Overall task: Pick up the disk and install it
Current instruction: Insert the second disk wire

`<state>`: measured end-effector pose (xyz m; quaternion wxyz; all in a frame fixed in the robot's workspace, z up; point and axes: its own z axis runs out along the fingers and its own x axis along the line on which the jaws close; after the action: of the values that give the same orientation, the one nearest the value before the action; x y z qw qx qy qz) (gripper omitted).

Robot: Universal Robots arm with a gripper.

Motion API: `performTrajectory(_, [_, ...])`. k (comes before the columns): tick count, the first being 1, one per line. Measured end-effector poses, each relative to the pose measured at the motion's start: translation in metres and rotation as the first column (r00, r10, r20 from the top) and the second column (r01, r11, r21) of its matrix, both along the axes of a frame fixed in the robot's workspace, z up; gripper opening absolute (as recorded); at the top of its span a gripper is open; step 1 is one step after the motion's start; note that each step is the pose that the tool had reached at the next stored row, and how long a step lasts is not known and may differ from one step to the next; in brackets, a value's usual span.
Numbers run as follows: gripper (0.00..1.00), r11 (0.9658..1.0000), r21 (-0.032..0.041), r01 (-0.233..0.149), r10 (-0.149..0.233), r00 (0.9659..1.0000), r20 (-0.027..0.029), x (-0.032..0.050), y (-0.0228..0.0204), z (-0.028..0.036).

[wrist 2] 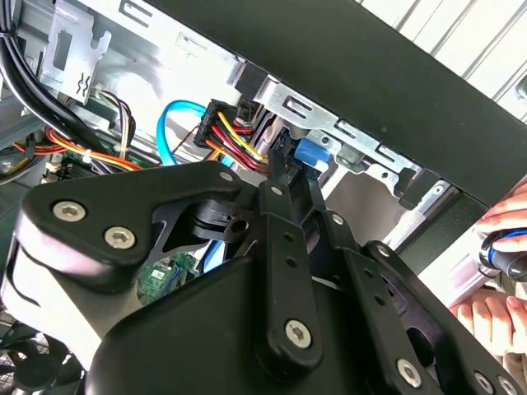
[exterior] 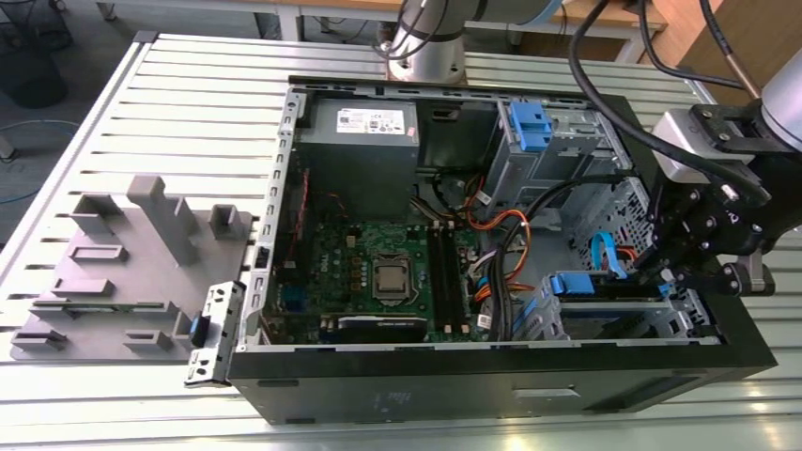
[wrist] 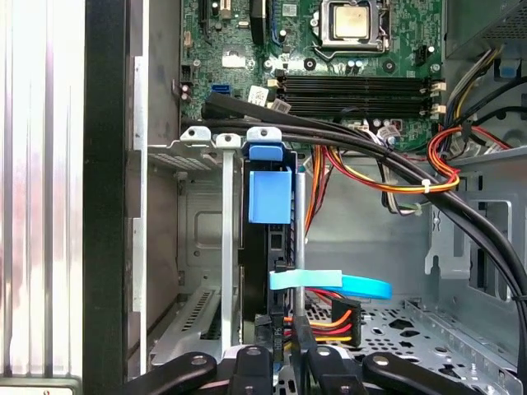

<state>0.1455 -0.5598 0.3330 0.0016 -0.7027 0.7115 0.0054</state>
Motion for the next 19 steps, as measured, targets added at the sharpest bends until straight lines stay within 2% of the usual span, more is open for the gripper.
performTrajectory(11, [0.24, 1.0000, -0.0001, 0.000, 0.000, 1.0000, 0.0000, -0.0018, 0.0000, -0.0002])
performTrajectory(12, [0.22, 1.0000, -0.0005, 0.000, 0.000, 1.0000, 0.0000, -0.0018, 0.0000, -0.0001])
performTrajectory(13, [0.17, 1.0000, -0.0004, 0.000, 0.000, 1.0000, 0.0000, -0.0018, 0.0000, -0.0001])
performTrajectory(19, [0.17, 1.0000, -0.0001, 0.000, 0.000, 1.0000, 0.0000, -0.0019, 0.0000, -0.0002])
